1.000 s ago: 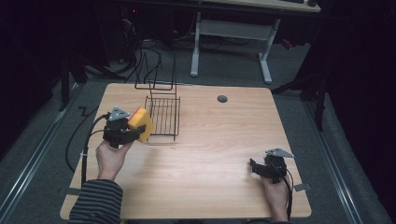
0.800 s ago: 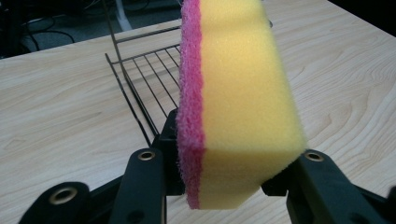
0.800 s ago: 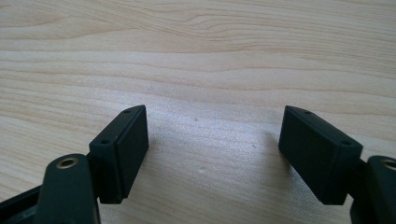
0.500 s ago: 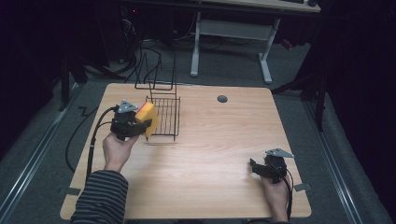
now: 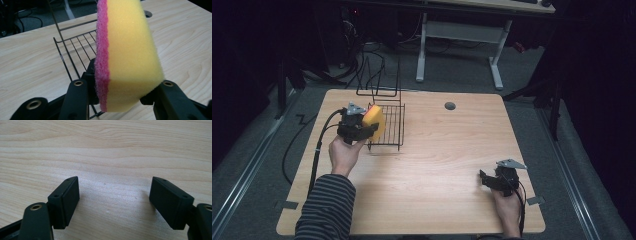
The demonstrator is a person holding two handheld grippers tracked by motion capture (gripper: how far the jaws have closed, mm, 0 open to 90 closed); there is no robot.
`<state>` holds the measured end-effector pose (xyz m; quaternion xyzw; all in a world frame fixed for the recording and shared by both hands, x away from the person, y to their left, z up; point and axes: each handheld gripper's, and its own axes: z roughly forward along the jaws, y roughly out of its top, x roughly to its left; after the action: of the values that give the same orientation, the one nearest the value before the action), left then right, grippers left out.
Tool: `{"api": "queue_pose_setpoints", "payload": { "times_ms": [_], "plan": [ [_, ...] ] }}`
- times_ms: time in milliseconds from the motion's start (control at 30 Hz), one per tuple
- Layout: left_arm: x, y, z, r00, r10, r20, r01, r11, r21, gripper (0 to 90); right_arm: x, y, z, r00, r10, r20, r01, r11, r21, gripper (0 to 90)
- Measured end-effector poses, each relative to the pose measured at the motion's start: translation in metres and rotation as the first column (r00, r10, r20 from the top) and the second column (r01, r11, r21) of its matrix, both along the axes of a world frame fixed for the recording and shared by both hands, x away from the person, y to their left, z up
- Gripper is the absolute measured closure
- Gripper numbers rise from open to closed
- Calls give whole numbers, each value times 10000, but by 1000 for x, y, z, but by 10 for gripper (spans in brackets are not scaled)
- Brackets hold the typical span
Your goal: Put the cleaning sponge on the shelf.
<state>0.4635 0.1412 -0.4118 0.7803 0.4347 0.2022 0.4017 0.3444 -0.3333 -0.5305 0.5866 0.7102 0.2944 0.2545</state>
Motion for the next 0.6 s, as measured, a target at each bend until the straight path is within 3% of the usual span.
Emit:
{"api": "queue_pose_setpoints", "payload": {
  "times_ms": [600],
  "plan": [
    [21,-16,-30,9999,-53,-95,58,9987,508,608,0,0,0,10000,-10,-16,10,10000,-3,243]
  ]
}}
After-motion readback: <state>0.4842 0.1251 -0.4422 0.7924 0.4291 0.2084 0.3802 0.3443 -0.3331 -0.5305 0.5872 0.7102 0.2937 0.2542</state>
